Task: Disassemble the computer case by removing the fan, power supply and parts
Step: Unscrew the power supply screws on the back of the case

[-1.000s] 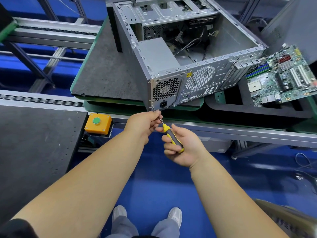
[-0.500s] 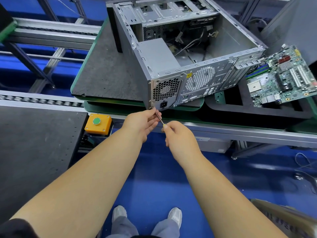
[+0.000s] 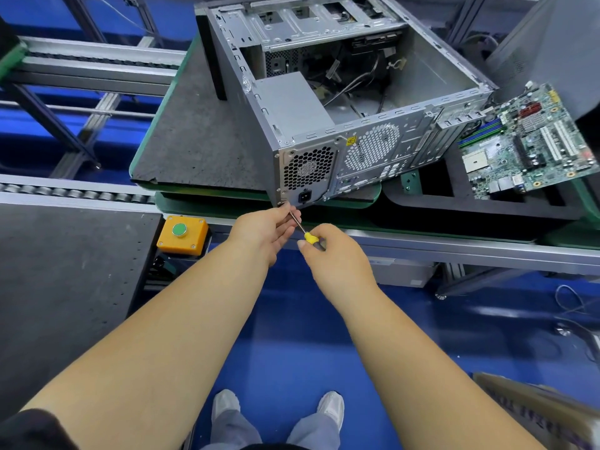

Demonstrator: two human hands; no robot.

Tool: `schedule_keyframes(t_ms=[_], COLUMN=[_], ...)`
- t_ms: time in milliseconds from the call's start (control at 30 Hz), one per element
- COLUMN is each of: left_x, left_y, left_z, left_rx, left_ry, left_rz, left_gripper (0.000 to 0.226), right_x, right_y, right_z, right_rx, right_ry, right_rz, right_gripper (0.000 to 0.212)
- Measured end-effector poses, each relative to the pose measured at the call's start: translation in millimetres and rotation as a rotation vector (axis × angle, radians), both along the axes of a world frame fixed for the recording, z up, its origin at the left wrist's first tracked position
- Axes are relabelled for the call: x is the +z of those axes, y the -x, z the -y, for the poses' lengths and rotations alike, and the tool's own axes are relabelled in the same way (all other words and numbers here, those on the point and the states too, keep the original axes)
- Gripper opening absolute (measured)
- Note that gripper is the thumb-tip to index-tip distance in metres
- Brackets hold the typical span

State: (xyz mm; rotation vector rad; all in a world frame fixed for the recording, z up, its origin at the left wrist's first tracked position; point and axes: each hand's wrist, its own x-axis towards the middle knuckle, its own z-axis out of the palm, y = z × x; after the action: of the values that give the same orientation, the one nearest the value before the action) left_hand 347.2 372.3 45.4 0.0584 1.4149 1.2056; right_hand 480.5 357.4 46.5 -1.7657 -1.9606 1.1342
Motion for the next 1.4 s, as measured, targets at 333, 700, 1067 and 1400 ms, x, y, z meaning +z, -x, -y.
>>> schedule_keyframes(t_ms=[333,700,1067,1400], left_x=[-3,3,8,6], left_y=[1,3,1,-3], left_z=[1,3,0,-1], left_rx=[0.015,-0.034,-0.017,-0.004], left_ry=[-0.014,-0.013,0.026,0.014], left_rz=[0.006,0.004,0.03,0.01], left_gripper=[0.013,0.012,0.018,0.016], right_x=[-3,12,6,4], right_y=[-13,9,24,10], right_z=[-7,-6,24,14], right_rx=[-0.319,-0.265,0.186,0.092], right_ry=[1.004,0.53,-0.39,-0.213], right_rz=[-0.992,-0.233,0.598,0.239], right_gripper=[0.04,0.029,0.016,0.017])
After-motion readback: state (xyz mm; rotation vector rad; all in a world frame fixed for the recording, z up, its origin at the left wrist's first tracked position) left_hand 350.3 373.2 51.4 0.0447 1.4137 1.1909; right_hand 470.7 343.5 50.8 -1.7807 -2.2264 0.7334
